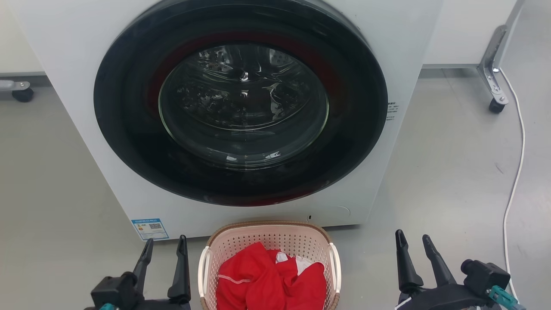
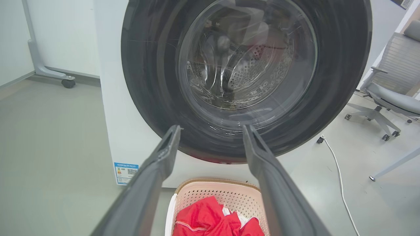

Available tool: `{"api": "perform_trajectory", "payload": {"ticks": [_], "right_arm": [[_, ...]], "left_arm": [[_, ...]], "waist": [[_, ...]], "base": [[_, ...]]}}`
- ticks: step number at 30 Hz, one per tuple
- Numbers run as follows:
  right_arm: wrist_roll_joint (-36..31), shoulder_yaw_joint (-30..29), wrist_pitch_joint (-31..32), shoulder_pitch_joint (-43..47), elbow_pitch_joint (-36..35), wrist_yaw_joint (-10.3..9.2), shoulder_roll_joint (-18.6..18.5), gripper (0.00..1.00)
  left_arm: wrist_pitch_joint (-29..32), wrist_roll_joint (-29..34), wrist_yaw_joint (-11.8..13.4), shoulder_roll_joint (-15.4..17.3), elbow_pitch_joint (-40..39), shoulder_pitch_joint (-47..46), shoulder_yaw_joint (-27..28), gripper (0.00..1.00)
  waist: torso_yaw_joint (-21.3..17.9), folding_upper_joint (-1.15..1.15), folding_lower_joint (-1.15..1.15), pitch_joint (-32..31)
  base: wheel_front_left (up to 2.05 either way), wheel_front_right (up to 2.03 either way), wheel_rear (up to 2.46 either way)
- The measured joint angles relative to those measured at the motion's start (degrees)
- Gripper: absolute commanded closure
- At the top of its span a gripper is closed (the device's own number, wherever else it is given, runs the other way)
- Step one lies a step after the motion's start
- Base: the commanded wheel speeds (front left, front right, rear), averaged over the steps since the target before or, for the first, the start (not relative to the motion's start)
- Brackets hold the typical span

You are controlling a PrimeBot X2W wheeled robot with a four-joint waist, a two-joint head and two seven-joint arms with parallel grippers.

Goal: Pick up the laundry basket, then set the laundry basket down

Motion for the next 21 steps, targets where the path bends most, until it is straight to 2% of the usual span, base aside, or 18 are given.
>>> {"api": "perform_trajectory", "payload": {"ticks": [21], "right_arm": [[-17.84, 3.44, -4.54, 0.37, -4.21, -2.89, -0.53, 0.0]], "left_arm": [[-4.56, 18.56, 2.97, 0.04, -3.38, 0.57, -2.94, 0.0]], "waist": [[-0.29, 0.0, -0.02, 0.22]], "base": [[0.0, 0.0, 0.0]]}}
